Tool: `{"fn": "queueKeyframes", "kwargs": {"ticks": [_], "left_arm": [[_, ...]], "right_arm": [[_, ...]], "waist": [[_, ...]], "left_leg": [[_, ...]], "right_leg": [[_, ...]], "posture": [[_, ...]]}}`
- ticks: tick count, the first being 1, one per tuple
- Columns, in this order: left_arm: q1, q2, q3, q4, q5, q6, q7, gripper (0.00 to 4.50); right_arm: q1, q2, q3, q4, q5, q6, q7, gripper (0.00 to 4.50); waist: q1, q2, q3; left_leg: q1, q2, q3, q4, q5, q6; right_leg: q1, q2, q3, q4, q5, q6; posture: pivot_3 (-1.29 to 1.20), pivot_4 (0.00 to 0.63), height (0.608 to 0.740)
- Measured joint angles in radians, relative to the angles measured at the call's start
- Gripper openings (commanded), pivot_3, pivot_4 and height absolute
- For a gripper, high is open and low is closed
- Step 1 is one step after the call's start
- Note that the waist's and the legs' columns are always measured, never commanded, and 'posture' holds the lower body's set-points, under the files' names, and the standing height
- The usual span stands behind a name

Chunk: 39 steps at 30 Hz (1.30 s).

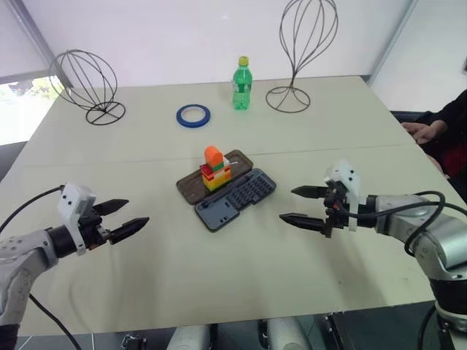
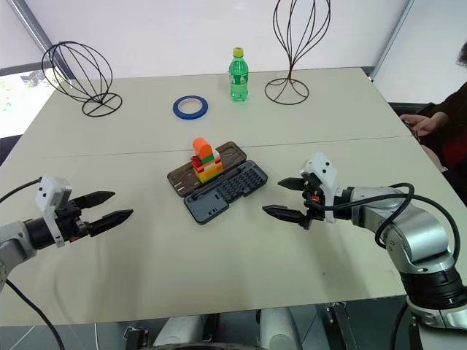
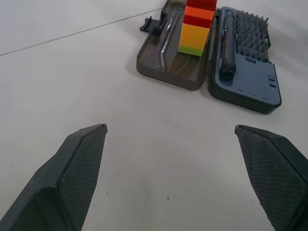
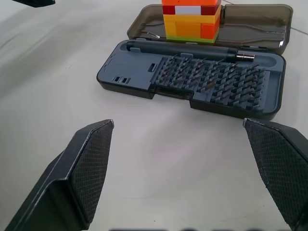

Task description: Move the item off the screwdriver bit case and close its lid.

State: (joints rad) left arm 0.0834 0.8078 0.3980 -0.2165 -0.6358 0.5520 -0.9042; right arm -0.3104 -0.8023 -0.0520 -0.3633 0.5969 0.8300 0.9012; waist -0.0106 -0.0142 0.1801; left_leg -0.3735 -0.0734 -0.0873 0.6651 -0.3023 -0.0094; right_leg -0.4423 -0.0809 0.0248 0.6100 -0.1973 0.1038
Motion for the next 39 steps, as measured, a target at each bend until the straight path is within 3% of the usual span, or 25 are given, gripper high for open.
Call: {"fn": "queueKeyframes", "kwargs": {"ticks": [9, 16, 21, 32, 39], "left_arm": [[-0.115, -0.007, -0.046, 0.094, 0.041, -0.06, -0.03, 4.46], [-0.439, -0.179, -0.312, 0.344, 0.157, -0.158, -0.105, 4.46], [-0.615, -0.272, -0.413, 0.581, 0.244, -0.262, -0.166, 4.46], [-0.869, -0.422, -0.43, 1.042, 0.375, -0.484, -0.197, 4.46], [-0.937, -0.484, -0.423, 1.142, 0.407, -0.544, -0.204, 4.46]], "right_arm": [[-0.028, 0.007, 0.016, 0.005, -0.015, -0.006, -0.018, 4.5], [-0.059, 0.063, 0.056, -0.002, -0.025, -0.007, -0.057, 4.5], [-0.066, 0.106, 0.068, -0.01, -0.038, -0.012, -0.1, 4.5], [-0.007, 0.128, 0.066, -0.097, -0.032, -0.006, -0.189, 4.5], [0.001, 0.137, 0.064, -0.106, -0.032, -0.008, -0.214, 4.5]], "waist": [[0.003, 0.0, 0.0], [0.017, 0.0, 0.0], [0.018, -0.001, 0.0], [0.023, -0.001, 0.0], [0.022, -0.001, 0.0]], "left_leg": [[0.0, -0.001, 0.0, 0.0, 0.0, 0.0], [-0.001, -0.002, 0.001, 0.001, 0.0, 0.0], [-0.001, -0.002, 0.0, 0.001, 0.0, 0.0], [-0.002, -0.003, 0.0, 0.001, 0.0, 0.001], [-0.001, -0.002, 0.0, 0.001, 0.0, 0.001]], "right_leg": [[0.0, 0.0, 0.0, 0.0, 0.0, 0.0], [0.0, 0.001, 0.0, 0.0, 0.001, 0.0], [-0.001, 0.002, 0.0, 0.0, 0.001, 0.0], [-0.001, 0.001, 0.0, 0.001, 0.001, 0.001], [-0.001, 0.002, -0.001, 0.001, 0.001, 0.001]], "posture": [[0.0, 0.15, 0.74], [0.0, 0.15, 0.74], [0.0, 0.15, 0.74], [0.0, 0.15, 0.74], [0.0, 0.15, 0.74]]}}
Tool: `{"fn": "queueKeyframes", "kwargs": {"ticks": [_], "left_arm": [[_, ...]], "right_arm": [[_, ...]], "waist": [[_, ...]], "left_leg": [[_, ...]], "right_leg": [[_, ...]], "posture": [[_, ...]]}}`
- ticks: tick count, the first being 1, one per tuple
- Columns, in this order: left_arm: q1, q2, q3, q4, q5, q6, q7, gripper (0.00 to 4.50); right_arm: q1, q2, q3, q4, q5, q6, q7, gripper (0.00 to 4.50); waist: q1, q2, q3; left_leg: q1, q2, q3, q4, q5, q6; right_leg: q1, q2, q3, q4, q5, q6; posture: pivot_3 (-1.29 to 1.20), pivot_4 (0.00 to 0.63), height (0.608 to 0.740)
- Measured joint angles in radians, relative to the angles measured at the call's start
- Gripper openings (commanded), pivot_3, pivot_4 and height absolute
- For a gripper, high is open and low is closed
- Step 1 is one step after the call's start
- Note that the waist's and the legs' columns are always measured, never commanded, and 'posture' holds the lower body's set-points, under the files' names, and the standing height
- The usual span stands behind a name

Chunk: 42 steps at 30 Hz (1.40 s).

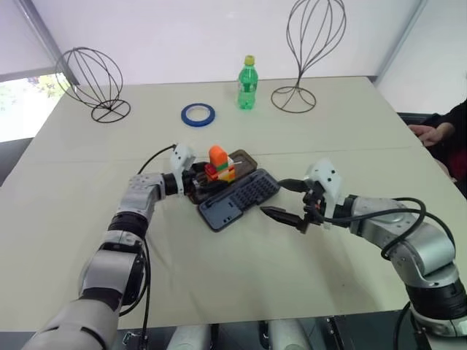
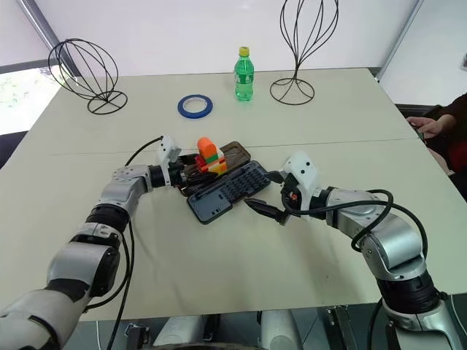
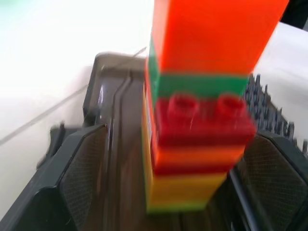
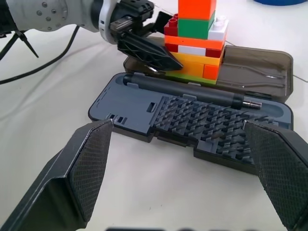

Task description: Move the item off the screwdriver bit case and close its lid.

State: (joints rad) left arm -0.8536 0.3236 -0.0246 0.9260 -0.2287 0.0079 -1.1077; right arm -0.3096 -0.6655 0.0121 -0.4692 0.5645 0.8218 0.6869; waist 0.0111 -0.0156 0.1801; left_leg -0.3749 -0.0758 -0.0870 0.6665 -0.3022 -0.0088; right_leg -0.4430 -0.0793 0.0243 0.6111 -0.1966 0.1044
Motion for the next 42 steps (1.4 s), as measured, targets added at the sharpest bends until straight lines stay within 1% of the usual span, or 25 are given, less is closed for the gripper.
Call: {"fn": "queueKeyframes", "kwargs": {"ticks": [1, 4, 6, 7, 8, 9, 12, 16, 19, 21, 23, 25, 27, 29, 31, 35, 39, 42], "left_arm": [[-0.004, -0.01, 0.0, 0.009, 0.002, -0.009, 0.0, 4.46], [-0.005, -0.029, 0.0, 0.025, 0.006, -0.027, -0.001, 3.63], [-0.005, -0.031, 0.001, 0.04, 0.012, -0.039, 0.0, 2.72], [-0.005, -0.031, 0.002, 0.045, 0.017, -0.042, 0.003, 2.07], [-0.005, -0.03, 0.009, 0.047, 0.021, -0.046, 0.011, 1.58], [-0.005, -0.028, 0.01, 0.047, 0.022, -0.047, 0.011, 1.33], [-0.005, -0.032, 0.016, 0.047, 0.021, -0.047, 0.022, 1.37], [-0.005, -0.033, 0.067, 0.016, 0.002, -0.054, 0.078, 1.37], [-0.005, -0.029, 0.133, -0.086, -0.046, -0.021, 0.147, 1.37], [0.003, 0.003, 0.193, -0.211, -0.089, 0.035, 0.222, 1.37], [0.055, 0.065, 0.267, -0.362, -0.116, 0.093, 0.336, 1.37], [0.147, 0.134, 0.342, -0.474, -0.109, 0.126, 0.466, 1.37], [0.252, 0.171, 0.408, -0.545, -0.087, 0.153, 0.582, 1.37], [0.346, 0.187, 0.461, -0.587, -0.069, 0.17, 0.682, 1.37], [0.424, 0.198, 0.506, -0.622, -0.054, 0.184, 0.763, 1.37], [0.507, 0.209, 0.565, -0.643, -0.041, 0.179, 0.861, 1.37], [0.523, 0.181, 0.612, -0.611, -0.049, 0.164, 0.944, 1.37], [0.531, 0.162, 0.631, -0.54, -0.051, 0.142, 0.998, 1.37]], "right_arm": [[0.002, 0.005, 0.0, 0.0, -0.001, -0.001, -0.003, 4.5], [0.006, 0.01, 0.0, 0.0, -0.001, -0.002, -0.01, 4.5], [0.013, 0.01, 0.0, 0.0, -0.001, -0.003, -0.012, 4.5], [0.015, 0.01, 0.0, 0.0, -0.002, -0.003, -0.013, 4.5], [0.015, 0.01, 0.0, 0.0, -0.002, -0.003, -0.013, 4.5], [0.015, 0.01, 0.0, 0.0, -0.002, -0.003, -0.014, 4.5], [0.015, 0.01, 0.0, 0.0, -0.002, -0.006, -0.014, 4.5], [0.012, 0.017, 0.001, 0.007, -0.003, -0.015, -0.012, 4.5], [0.004, 0.018, 0.003, 0.024, -0.005, -0.022, -0.011, 4.5], [-0.005, 0.019, 0.006, 0.033, -0.01, -0.024, -0.008, 4.5], [-0.014, 0.02, 0.014, 0.041, -0.011, -0.033, -0.001, 4.5], [-0.011, 0.021, 0.016, 0.049, -0.014, -0.038, 0.006, 4.5], [-0.011, 0.027, 0.02, 0.065, -0.019, -0.045, 0.009, 4.5], [-0.014, 0.038, 0.027, 0.072, -0.023, -0.051, 0.014, 4.5], [-0.022, 0.052, 0.043, 0.082, -0.025, -0.058, 0.024, 4.5], [-0.047, 0.059, 0.061, 0.112, -0.034, -0.067, 0.043, 4.5], [-0.069, 0.058, 0.061, 0.137, -0.042, -0.073, 0.059, 4.5], [-0.073, 0.058, 0.061, 0.147, -0.047, -0.073, 0.067, 4.5]], "waist": [[0.0, 0.0, 0.0], [0.0, 0.0, 0.0], [-0.002, 0.0, 0.0], [-0.002, 0.0, 0.0], [-0.001, 0.0, 0.0], [0.0, 0.0, 0.0], [0.0, 0.0, 0.0], [0.0, 0.0, 0.0], [-0.002, 0.0, 0.0], [-0.008, -0.001, 0.0], [-0.026, 0.0, 0.0], [-0.036, 0.001, 0.0], [-0.034, 0.001, 0.0], [-0.024, 0.0, 0.0], [-0.015, -0.003, 0.0], [0.006, -0.004, 0.0], [0.003, -0.005, -0.001], [-0.001, -0.005, -0.001]], "left_leg": [[0.0, 0.0, 0.0, 0.0, 0.0, 0.0], [0.0, 0.0, 0.0, 0.0, 0.0, 0.0], [0.0, 0.0, 0.0, 0.0, 0.0, 0.0], [0.0, 0.0, 0.0, 0.0, 0.0, 0.0], [0.0, 0.0, 0.0, 0.0, 0.0, 0.0], [0.0, 0.0, 0.0, 0.0, 0.0, 0.0], [0.0, 0.0, 0.0, 0.0, 0.0, 0.0], [0.0, 0.0, 0.0, 0.001, 0.0, 0.0], [0.0, 0.0, 0.0, 0.0, 0.0, 0.0], [0.0, 0.0, 0.0, 0.0, 0.0, 0.0], [0.001, 0.001, 0.0, -0.001, 0.0, 0.0], [0.002, 0.002, 0.0, -0.002, 0.0, 0.0], [0.002, 0.002, 0.0, -0.002, 0.001, -0.001], [0.002, 0.002, 0.0, -0.001, 0.001, -0.002], [0.001, 0.001, -0.001, 0.0, 0.001, -0.001], [0.001, -0.001, -0.002, 0.0, 0.001, -0.001], [0.001, -0.001, -0.002, 0.0, 0.001, -0.001], [0.001, 0.0, -0.002, 0.0, 0.001, -0.002]], "right_leg": [[0.0, 0.0, 0.0, 0.0, 0.0, 0.0], [0.0, 0.0, 0.0, 0.0, 0.0, 0.0], [0.0, 0.0, 0.0, 0.0, 0.0, 0.0], [0.0, 0.0, 0.0, 0.0, 0.0, 0.0], [0.0, 0.0, 0.0, 0.001, 0.0, 0.0], [0.0, 0.0, 0.0, 0.001, 0.0, 0.0], [0.0, 0.0, 0.0, 0.001, 0.0, 0.0], [0.0, 0.0, 0.0, 0.001, 0.0, 0.0], [0.0, 0.0, 0.0, 0.001, 0.0, 0.0], [-0.001, 0.0, 0.0, 0.001, 0.0, 0.0], [-0.001, 0.0, 0.002, 0.002, 0.0, 0.0], [-0.001, 0.001, 0.003, 0.002, 0.0, 0.0], [-0.001, 0.001, 0.003, 0.002, 0.0, 0.0], [-0.001, 0.001, 0.002, 0.002, 0.0, 0.0], [0.0, 0.0, 0.001, 0.002, 0.0, 0.0], [0.001, -0.001, 0.0, 0.001, 0.0, 0.0], [0.001, -0.001, 0.0, 0.001, 0.0, 0.0], [0.0, 0.0, 0.0, 0.002, 0.0, 0.0]], "posture": [[0.0, 0.15, 0.74], [0.0, 0.15, 0.74], [0.0, 0.15, 0.74], [0.0, 0.15, 0.74], [0.0, 0.15, 0.74], [0.0, 0.15, 0.74], [0.0, 0.15, 0.74], [0.0, 0.15, 0.74], [0.0, 0.15, 0.74], [0.0, 0.15, 0.74], [0.0, 0.15, 0.74], [0.0, 0.15, 0.74], [0.0, 0.15, 0.74], [0.0, 0.15, 0.74], [0.0, 0.15, 0.74], [0.0, 0.15, 0.74], [0.0, 0.15, 0.74], [0.0, 0.15, 0.74]]}}
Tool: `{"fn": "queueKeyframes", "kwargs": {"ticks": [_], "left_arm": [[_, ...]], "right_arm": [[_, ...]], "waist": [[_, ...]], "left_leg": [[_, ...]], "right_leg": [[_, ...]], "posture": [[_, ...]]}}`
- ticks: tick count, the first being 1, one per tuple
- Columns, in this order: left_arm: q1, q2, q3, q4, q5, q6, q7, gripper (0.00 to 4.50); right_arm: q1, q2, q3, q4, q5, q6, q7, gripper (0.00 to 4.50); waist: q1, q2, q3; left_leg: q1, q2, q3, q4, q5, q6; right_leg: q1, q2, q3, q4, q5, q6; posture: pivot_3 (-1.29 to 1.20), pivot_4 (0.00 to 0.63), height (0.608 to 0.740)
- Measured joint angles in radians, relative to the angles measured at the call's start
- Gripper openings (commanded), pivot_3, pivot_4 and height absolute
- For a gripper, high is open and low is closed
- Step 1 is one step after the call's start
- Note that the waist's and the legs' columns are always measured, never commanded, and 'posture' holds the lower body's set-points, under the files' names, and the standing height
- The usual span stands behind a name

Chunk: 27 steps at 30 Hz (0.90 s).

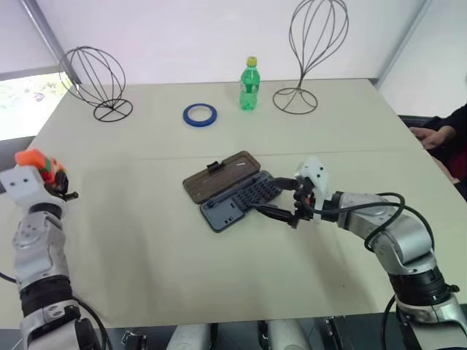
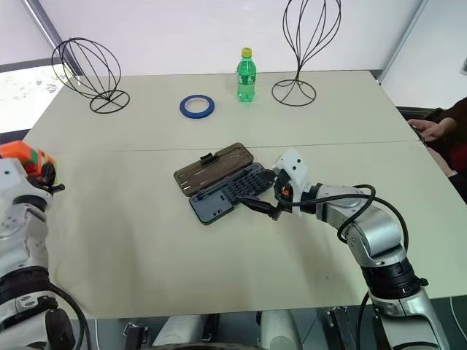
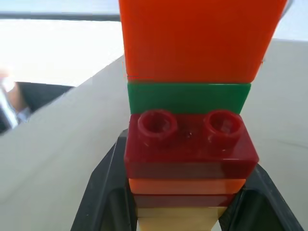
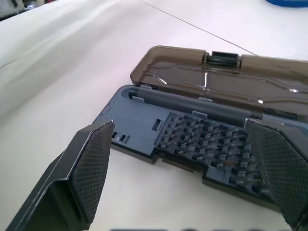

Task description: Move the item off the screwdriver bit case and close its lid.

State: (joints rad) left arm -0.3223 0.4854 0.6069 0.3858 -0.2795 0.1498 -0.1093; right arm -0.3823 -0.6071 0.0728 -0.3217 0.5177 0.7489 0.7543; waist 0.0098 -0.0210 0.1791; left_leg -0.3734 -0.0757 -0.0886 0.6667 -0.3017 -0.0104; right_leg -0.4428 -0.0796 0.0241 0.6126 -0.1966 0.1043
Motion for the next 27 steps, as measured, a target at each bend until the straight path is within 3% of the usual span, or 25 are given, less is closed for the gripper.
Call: {"fn": "queueKeyframes", "kwargs": {"ticks": [2, 8, 9, 17, 27], "left_arm": [[0.004, -0.01, 0.0, 0.038, 0.004, -0.022, 0.019, 1.37], [0.005, -0.016, -0.007, 0.059, 0.005, -0.072, 0.016, 4.31], [0.005, -0.016, -0.009, 0.067, 0.005, -0.077, 0.012, 4.45], [0.076, -0.017, -0.01, 0.012, -0.038, -0.097, -0.021, 4.45], [0.573, -0.066, 0.084, -0.577, -0.388, 0.161, -0.172, 4.45]], "right_arm": [[-0.001, 0.0, 0.0, 0.0, -0.001, 0.0, 0.001, 4.5], [-0.006, 0.0, 0.0, 0.0, -0.002, 0.001, 0.001, 4.5], [-0.006, 0.0, 0.0, 0.0, -0.002, 0.001, 0.001, 4.5], [-0.005, 0.0, 0.0, 0.0, -0.004, 0.001, 0.0, 4.5], [0.002, 0.001, 0.0, 0.02, -0.015, -0.017, 0.011, 4.5]], "waist": [[-0.001, 0.0, 0.0], [0.001, -0.001, -0.001], [0.001, -0.001, -0.001], [-0.007, -0.001, -0.001], [-0.021, -0.001, -0.001]], "left_leg": [[0.0, 0.0, 0.0, 0.0, 0.0, 0.0], [0.0, 0.0, 0.0, 0.0, 0.0, 0.0], [0.0, 0.0, 0.0, 0.0, 0.0, 0.0], [0.0, 0.0, 0.0, 0.0, 0.0, 0.0], [0.0, 0.002, 0.001, -0.001, -0.001, 0.001]], "right_leg": [[0.0, 0.0, 0.0, 0.0, 0.0, 0.0], [0.0, -0.001, 0.0, 0.0, 0.0, 0.0], [0.0, -0.001, 0.0, 0.0, 0.0, 0.0], [0.0, -0.002, 0.001, 0.0, 0.0, 0.0], [0.0, -0.002, 0.001, -0.001, 0.0, -0.001]], "posture": [[0.0, 0.15, 0.74], [0.0, 0.15, 0.74], [0.0, 0.15, 0.74], [0.0, 0.15, 0.74], [0.0, 0.15, 0.74]]}}
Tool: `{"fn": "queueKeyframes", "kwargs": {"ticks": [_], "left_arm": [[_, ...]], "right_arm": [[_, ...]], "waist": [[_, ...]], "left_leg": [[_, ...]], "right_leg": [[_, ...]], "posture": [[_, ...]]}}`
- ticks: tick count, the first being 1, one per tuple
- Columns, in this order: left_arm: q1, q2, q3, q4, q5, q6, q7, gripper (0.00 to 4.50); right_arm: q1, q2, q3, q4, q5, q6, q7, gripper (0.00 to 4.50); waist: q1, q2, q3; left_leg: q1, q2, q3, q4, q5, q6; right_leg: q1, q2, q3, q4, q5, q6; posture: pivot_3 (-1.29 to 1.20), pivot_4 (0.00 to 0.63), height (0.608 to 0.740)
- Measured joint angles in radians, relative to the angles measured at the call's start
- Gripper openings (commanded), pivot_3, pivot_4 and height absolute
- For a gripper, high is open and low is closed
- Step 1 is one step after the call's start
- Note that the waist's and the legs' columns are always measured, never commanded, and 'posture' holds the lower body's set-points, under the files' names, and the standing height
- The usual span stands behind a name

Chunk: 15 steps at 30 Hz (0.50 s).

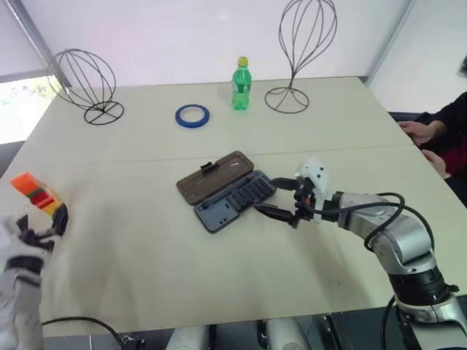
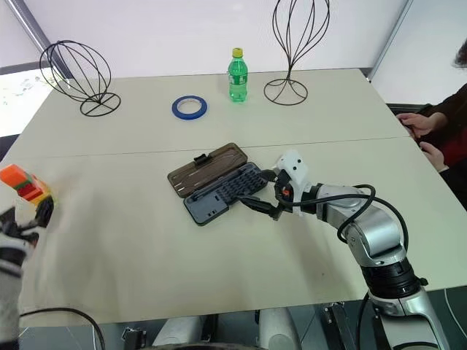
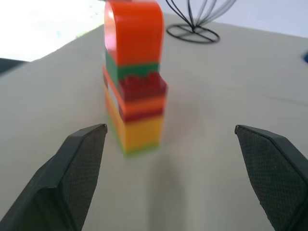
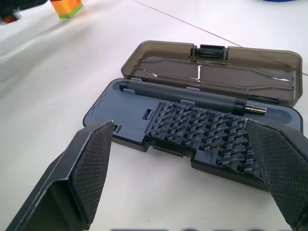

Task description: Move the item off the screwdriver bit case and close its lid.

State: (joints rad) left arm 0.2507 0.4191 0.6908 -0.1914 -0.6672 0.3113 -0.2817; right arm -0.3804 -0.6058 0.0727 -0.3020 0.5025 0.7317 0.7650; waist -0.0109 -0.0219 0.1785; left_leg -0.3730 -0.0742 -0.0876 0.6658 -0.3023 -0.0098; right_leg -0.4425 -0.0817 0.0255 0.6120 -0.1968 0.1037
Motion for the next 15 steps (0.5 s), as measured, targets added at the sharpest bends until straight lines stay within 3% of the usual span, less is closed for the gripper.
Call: {"fn": "queueKeyframes", "kwargs": {"ticks": [3, 6, 11, 15], "left_arm": [[0.18, 0.008, 0.007, -0.186, -0.126, 0.106, -0.077, 4.45], [0.2, 0.04, -0.023, -0.258, -0.185, 0.177, -0.114, 4.45], [-0.061, 0.18, -0.189, -0.284, -0.172, 0.265, -0.119, 4.45], [-0.348, 0.291, -0.333, -0.143, -0.098, 0.289, -0.195, 4.45]], "right_arm": [[-0.004, 0.003, 0.001, 0.022, -0.008, -0.014, 0.014, 4.5], [-0.02, 0.004, -0.001, 0.056, -0.006, -0.016, 0.028, 4.5], [-0.095, -0.01, -0.028, 0.074, 0.012, -0.017, 0.052, 4.5], [-0.099, -0.066, -0.058, 0.066, 0.017, 0.003, 0.061, 4.5]], "waist": [[0.001, 0.0, 0.0], [0.009, 0.001, 0.001], [0.021, 0.001, 0.001], [0.021, 0.002, 0.001]], "left_leg": [[0.0, 0.0, 0.0, 0.0, 0.0, 0.0], [0.0, 0.0, -0.001, 0.001, 0.0, 0.0], [0.002, 0.0, -0.001, 0.002, 0.002, -0.002], [0.001, 0.0, 0.0, 0.001, 0.002, -0.001]], "right_leg": [[0.002, 0.0, -0.001, -0.001, -0.002, -0.003], [0.002, 0.002, -0.002, -0.001, -0.002, -0.003], [0.005, 0.004, -0.003, -0.001, -0.001, -0.004], [0.002, 0.004, -0.002, 0.0, 0.0, -0.001]], "posture": [[0.0, 0.15, 0.74], [0.0, 0.15, 0.74], [0.0, 0.15, 0.74], [0.0, 0.15, 0.74]]}}
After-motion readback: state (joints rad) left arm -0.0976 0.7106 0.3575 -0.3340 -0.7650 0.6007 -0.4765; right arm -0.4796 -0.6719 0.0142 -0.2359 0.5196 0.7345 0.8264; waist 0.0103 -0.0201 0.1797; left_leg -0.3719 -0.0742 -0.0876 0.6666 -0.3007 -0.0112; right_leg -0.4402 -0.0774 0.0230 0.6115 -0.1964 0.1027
